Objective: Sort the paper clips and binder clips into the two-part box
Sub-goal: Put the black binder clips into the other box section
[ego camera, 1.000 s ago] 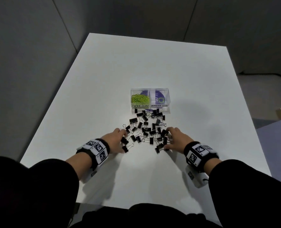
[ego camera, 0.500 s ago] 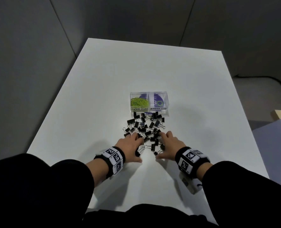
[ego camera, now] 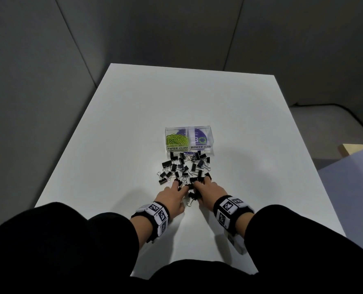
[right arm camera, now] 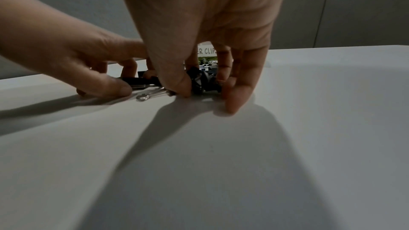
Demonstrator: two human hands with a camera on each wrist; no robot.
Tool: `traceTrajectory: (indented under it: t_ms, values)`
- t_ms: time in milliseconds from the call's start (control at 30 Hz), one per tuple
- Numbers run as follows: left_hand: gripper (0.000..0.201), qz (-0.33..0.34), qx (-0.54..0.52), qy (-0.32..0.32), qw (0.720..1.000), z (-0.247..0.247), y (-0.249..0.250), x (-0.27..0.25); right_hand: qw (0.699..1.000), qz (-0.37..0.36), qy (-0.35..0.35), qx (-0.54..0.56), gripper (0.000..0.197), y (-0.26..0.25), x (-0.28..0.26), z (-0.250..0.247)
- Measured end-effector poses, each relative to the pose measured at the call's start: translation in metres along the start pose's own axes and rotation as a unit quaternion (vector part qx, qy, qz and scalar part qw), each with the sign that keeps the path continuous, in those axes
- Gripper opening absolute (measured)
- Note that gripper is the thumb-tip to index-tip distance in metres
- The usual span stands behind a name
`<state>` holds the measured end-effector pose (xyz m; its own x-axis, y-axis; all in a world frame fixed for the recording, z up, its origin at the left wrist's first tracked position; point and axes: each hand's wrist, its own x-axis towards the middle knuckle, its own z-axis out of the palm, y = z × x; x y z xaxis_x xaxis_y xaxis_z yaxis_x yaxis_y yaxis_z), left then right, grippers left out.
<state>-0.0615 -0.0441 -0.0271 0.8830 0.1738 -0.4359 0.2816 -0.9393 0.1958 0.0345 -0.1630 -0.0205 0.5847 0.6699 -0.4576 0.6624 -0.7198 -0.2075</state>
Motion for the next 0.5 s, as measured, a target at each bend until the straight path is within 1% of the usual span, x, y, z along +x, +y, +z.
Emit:
traceTrajectory:
  t_ms: [67,233,367,500]
  values:
    - [0.046,-0.004,-0.015,0.004,1.0,-0.001,0.0,0.003,1.0,0.0,-0.001,-0.011,0.03,-0.004,0.001,0.001]
    - [0.046,-0.009,-0.018,-0.002,1.0,-0.002,0.0,0.007,0.998,-0.02,-0.01,-0.061,0.034,-0.007,-0.001,-0.001]
    - [0.037,-0.009,-0.007,0.002,1.0,-0.001,0.0,0.011,0.998,-0.016,-0.005,-0.053,0.032,-0.003,-0.002,-0.003]
    - [0.04,-0.005,-0.027,0.007,1.0,-0.001,-0.006,0.014,0.999,-0.028,0.016,-0.041,0.032,0.002,-0.003,-0.003]
